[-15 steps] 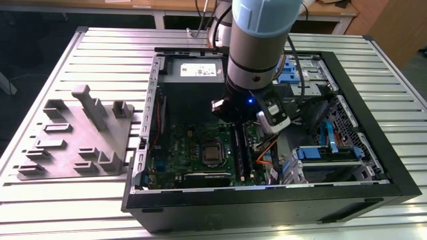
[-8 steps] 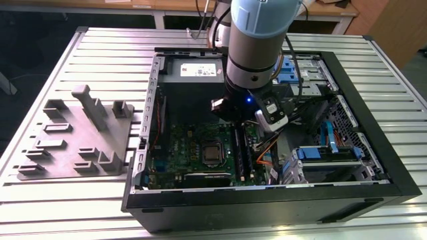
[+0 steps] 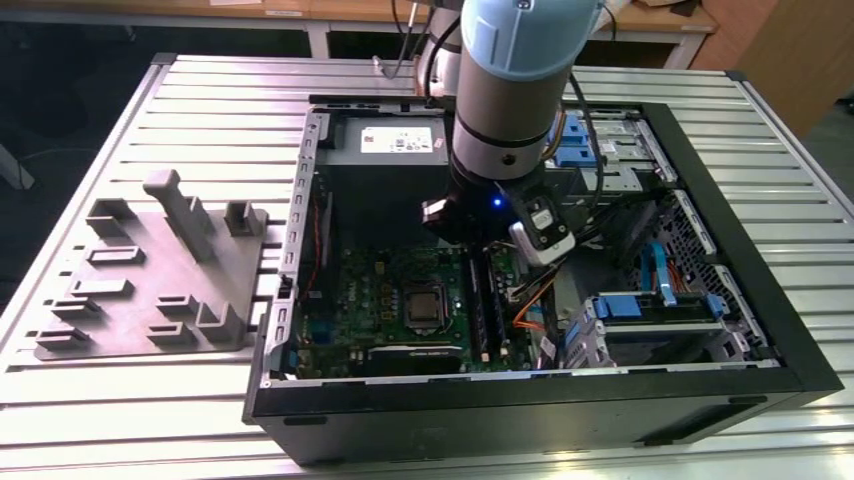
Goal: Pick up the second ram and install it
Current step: 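Press down the second ram until it locks into place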
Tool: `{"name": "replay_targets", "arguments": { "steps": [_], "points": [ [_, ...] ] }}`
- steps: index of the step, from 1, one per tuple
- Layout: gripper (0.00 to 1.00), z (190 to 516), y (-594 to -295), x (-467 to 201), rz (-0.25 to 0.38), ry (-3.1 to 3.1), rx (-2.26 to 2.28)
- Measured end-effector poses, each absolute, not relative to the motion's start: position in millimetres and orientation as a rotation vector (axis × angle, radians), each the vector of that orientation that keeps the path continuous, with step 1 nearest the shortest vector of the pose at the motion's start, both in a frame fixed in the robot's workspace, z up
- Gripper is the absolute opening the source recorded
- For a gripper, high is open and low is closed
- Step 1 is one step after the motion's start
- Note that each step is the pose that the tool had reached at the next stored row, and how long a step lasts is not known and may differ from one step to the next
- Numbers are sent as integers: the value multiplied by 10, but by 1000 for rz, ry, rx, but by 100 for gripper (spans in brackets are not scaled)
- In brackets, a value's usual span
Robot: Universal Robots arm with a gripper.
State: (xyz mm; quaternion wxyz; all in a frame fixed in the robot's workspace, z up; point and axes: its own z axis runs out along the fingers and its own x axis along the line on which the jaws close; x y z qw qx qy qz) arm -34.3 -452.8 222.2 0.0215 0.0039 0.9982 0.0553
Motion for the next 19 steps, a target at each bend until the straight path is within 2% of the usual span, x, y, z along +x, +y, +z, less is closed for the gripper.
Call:
{"name": "replay_targets", "arguments": {
  "steps": [19],
  "points": [
    [10,2163,-4528,-343,171,3094,12]
  ]
}}
